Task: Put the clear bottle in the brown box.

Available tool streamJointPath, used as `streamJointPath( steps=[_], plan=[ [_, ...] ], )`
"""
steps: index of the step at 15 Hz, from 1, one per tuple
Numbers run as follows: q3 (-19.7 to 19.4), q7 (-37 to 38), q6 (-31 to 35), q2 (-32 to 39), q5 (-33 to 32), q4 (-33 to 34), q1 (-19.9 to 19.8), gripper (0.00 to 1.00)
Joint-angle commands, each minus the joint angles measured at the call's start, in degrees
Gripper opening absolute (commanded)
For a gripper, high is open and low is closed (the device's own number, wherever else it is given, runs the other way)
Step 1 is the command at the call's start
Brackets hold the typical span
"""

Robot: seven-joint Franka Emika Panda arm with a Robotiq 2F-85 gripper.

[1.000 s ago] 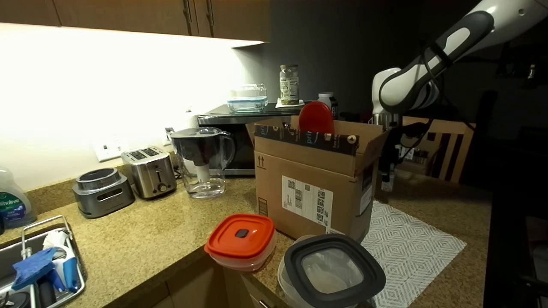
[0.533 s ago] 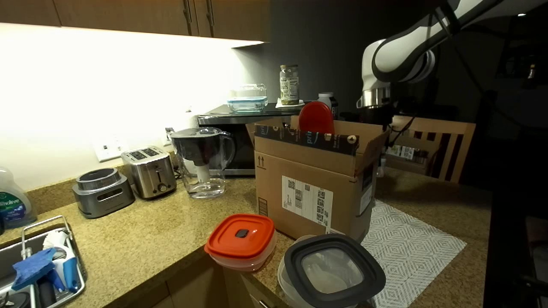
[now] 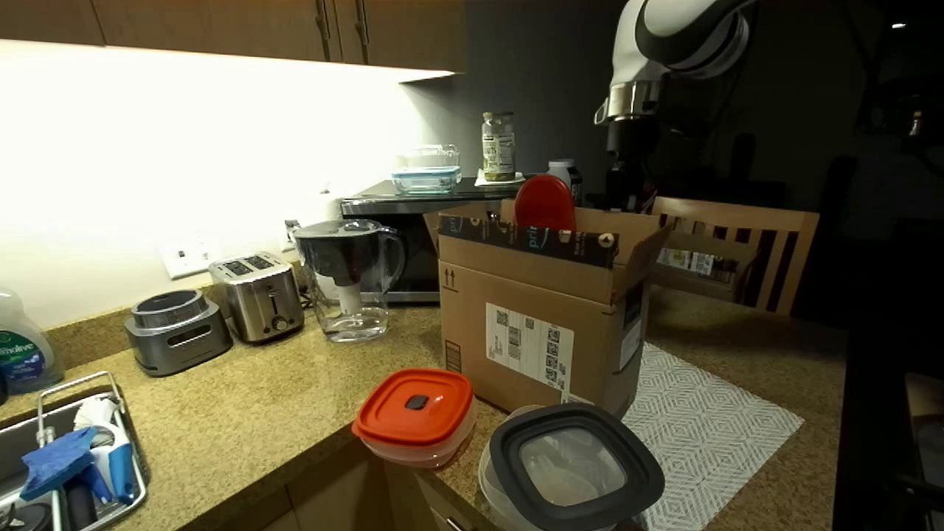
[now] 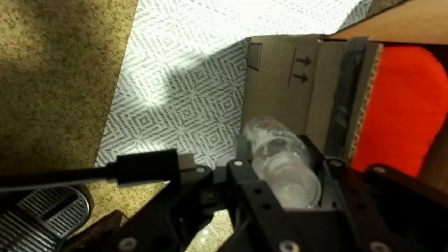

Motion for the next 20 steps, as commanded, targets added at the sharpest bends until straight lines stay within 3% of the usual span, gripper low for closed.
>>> streamJointPath(
  steps=[1,13,19,20],
  plan=[
    [0.2,-2.9,-1.7,-2.3,3.3,1.2,0.8,0.12],
    [2.3,-1.9,-6.2,-3.7,7.1,10.9,4.7,0.12],
    [3.0,-6.1,0.4,-4.3,9.4,6.4,5.7,0.12],
    [3.2,-7.0,2.6,-4.4,9.4,5.0,5.8,0.5]
  ],
)
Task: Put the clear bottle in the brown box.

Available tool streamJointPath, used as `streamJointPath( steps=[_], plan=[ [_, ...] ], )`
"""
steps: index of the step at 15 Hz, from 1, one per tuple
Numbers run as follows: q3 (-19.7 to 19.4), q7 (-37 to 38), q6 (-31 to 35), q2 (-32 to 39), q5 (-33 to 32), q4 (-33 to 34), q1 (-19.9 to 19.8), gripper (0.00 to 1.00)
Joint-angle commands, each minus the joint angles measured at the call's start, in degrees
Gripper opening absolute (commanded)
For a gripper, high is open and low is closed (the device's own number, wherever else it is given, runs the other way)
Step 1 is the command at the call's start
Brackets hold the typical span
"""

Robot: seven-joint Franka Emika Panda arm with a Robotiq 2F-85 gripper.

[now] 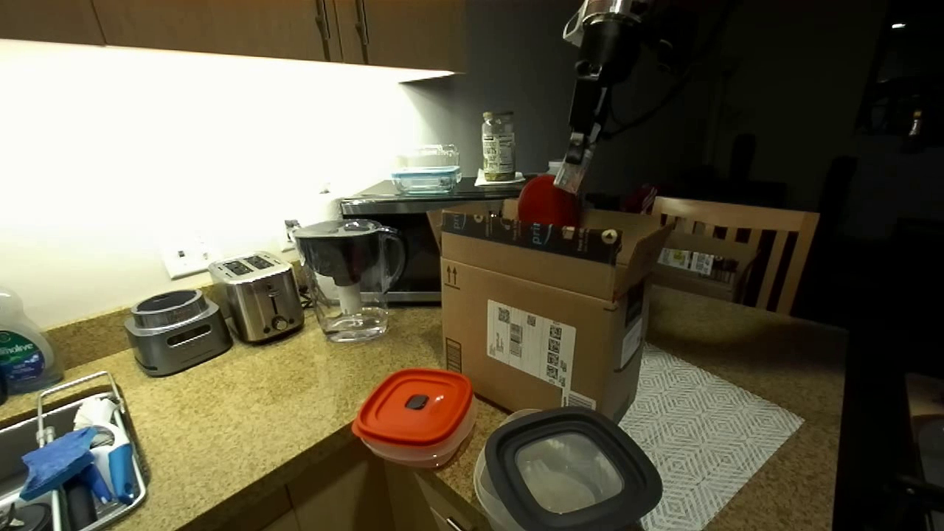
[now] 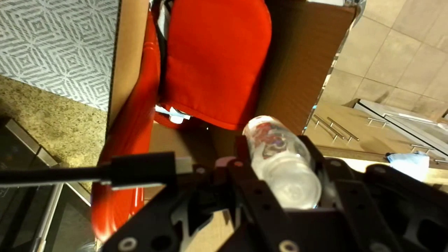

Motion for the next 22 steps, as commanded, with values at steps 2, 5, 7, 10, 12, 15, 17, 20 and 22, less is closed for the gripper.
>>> streamJointPath(
  steps=[2,5,7,10,12,15,17,20,22],
  plan=[
    [0.3,-6.4,9.1,-1.5,2.1,-7.1,0.1,0.69],
    [0.2,-8.6,12.0,-1.6,2.0,-9.5,-0.1,0.87],
    [-0.1,-9.1,10.6,-1.4,1.7,-10.0,-0.3,0.98],
    [-0.8,-8.7,7.8,-1.3,1.3,-9.8,-0.9,1.0],
    [-1.6,-8.1,3.4,-1.2,1.0,-8.2,-1.6,1.0],
    [-3.3,-8.9,-4.3,-1.0,1.8,-4.9,-3.0,1.0],
    [-4.6,-9.8,-9.5,-0.7,3.2,-1.8,-4.2,1.0],
    [-6.7,-9.7,-15.4,0.1,4.0,2.8,-6.2,1.0],
    [-7.8,-9.5,-17.8,0.3,3.0,4.6,-7.2,1.0]
  ],
)
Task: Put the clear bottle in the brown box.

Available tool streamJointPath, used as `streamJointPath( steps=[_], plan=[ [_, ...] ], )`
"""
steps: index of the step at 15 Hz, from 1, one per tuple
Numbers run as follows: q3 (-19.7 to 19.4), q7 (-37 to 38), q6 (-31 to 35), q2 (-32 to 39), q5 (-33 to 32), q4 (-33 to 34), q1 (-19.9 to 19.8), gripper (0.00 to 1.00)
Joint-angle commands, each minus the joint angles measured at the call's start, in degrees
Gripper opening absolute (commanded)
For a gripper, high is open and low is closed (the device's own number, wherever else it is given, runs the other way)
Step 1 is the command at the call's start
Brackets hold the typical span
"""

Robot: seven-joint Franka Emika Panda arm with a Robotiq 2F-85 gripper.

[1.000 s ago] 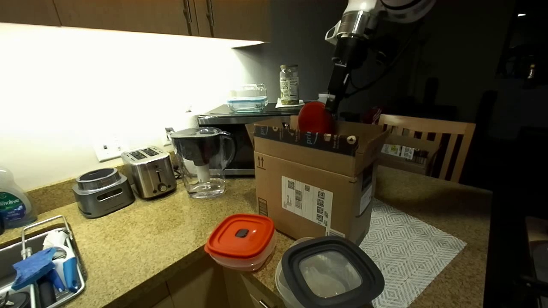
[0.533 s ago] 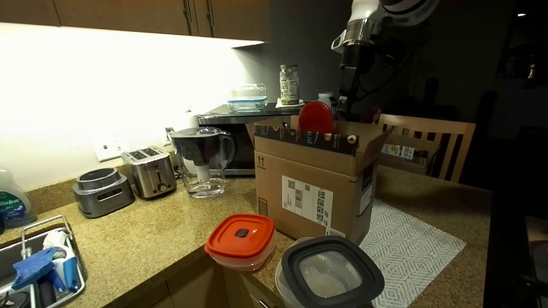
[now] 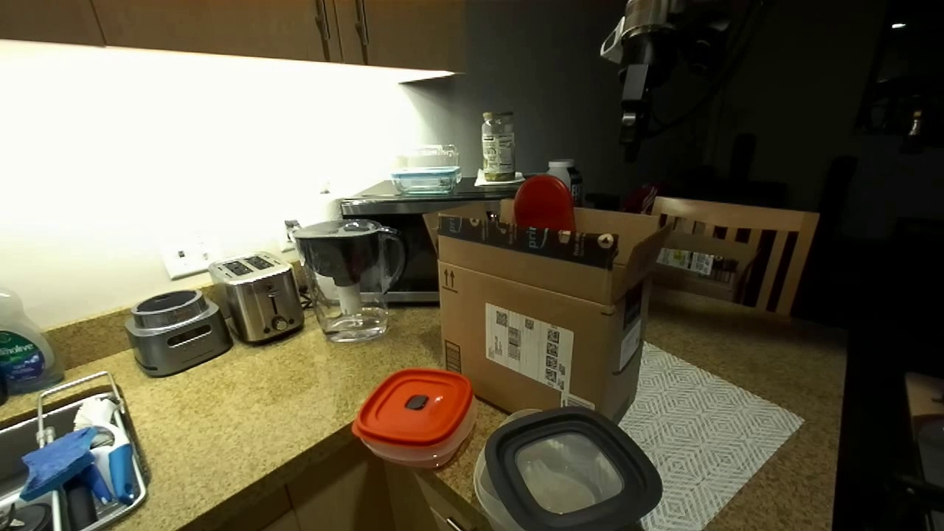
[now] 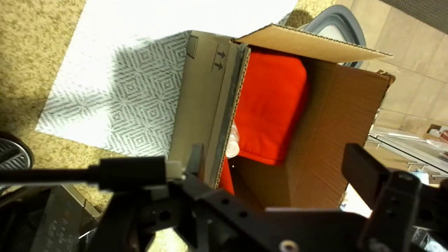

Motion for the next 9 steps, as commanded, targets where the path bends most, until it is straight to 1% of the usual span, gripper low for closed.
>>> streamJointPath(
  steps=[1,4,9],
  plan=[
    [-1.5,-2.3,-4.4,0.6,0.4,3.1,-2.2,1.0],
    [-2.2,-4.1,-2.7,-0.3,-1.7,1.3,-2.7,1.0],
    [-1.9,-6.2,4.3,-2.6,-11.2,-6.6,-2.3,1.0]
  ],
)
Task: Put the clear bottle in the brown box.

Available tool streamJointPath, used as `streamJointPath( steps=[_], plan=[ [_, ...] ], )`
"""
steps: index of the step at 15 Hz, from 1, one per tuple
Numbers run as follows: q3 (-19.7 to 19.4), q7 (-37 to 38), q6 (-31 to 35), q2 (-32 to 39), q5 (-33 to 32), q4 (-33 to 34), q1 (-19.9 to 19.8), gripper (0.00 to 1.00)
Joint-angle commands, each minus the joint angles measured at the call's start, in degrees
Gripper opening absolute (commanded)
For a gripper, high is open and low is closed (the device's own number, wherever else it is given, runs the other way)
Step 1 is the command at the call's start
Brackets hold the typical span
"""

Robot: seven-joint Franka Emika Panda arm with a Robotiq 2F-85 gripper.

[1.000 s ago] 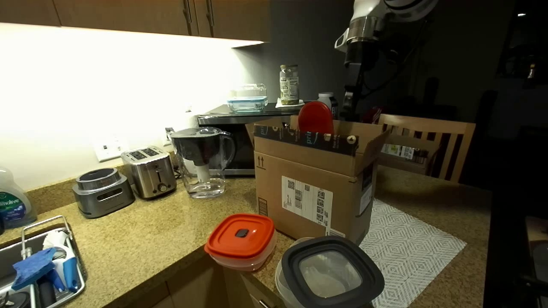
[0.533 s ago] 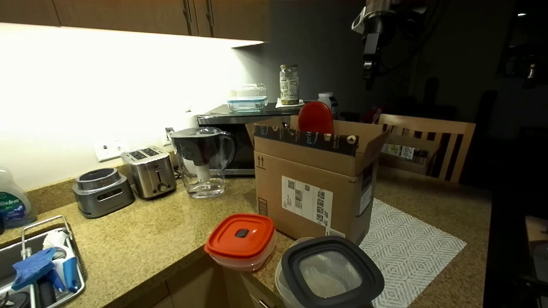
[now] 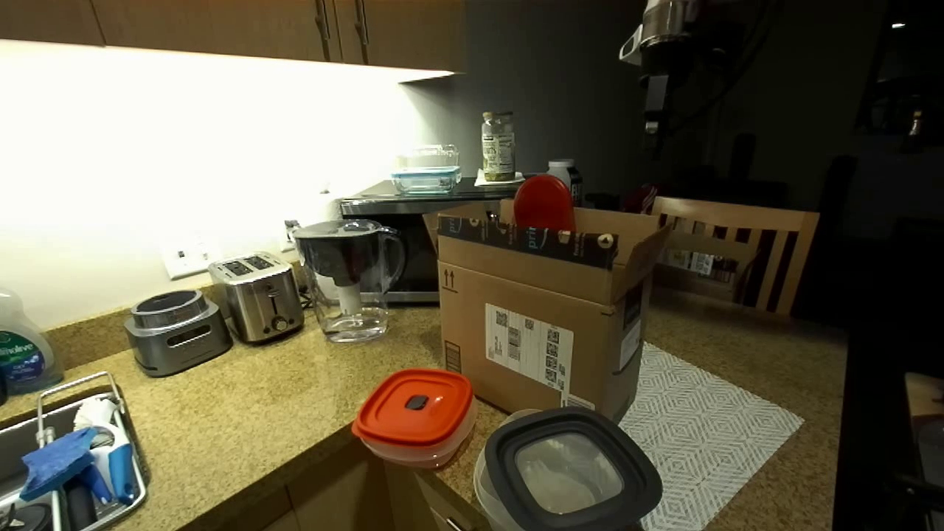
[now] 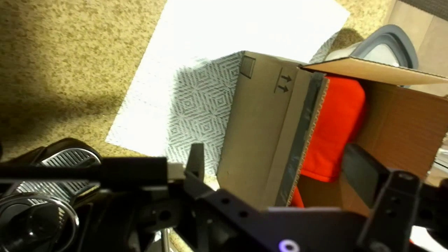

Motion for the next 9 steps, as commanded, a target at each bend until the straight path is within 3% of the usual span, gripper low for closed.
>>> streamJointPath(
  steps=[1,9],
  plan=[
    [0.5,-2.8,7.1,-2.9,-6.3,-8.0,0.0,1.0],
    [0.2,-2.4,20.2,-6.8,-10.4,-21.9,-0.2,1.0]
  ],
)
